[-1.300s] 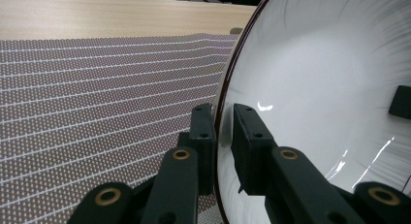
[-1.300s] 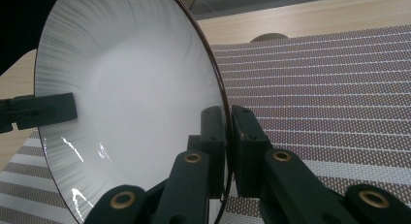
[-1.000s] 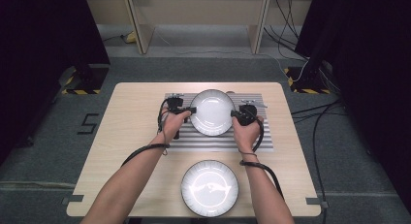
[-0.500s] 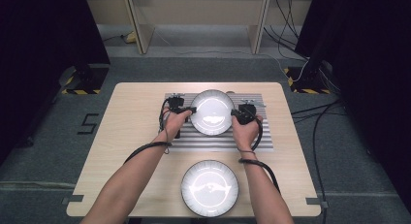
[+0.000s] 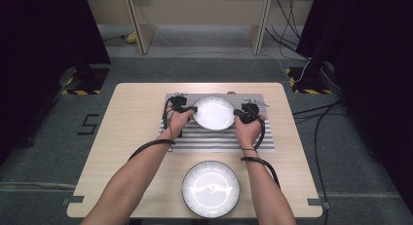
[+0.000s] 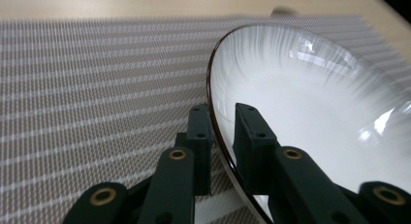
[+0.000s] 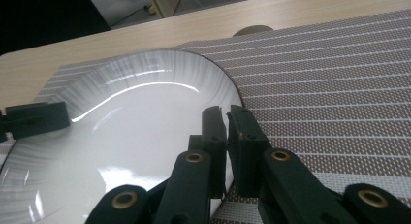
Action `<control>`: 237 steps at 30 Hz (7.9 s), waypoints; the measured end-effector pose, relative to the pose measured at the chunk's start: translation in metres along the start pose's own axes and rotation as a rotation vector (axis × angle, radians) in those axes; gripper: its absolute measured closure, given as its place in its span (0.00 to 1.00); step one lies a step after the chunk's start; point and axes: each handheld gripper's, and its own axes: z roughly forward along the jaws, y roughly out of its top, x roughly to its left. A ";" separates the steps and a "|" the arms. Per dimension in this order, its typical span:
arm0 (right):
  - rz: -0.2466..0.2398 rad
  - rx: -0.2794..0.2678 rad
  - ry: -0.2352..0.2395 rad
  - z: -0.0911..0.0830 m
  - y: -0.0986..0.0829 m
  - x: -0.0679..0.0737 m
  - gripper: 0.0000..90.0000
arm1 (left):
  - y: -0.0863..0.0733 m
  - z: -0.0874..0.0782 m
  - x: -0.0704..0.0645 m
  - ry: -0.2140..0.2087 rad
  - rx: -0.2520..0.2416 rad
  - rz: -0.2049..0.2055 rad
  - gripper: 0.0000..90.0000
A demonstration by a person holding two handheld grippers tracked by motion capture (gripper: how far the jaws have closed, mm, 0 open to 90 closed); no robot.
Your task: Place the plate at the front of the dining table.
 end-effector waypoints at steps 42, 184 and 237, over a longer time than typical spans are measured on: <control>-0.009 0.026 0.008 -0.013 -0.013 -0.002 0.55 | -0.010 -0.045 0.011 -0.042 -0.085 0.066 0.41; 0.013 0.026 -0.006 -0.136 -0.087 -0.057 0.50 | -0.139 -0.190 0.051 -0.113 -0.164 0.105 0.39; 0.045 0.031 -0.061 -0.183 -0.127 -0.086 0.50 | -0.172 -0.231 0.087 -0.060 -0.159 0.047 0.39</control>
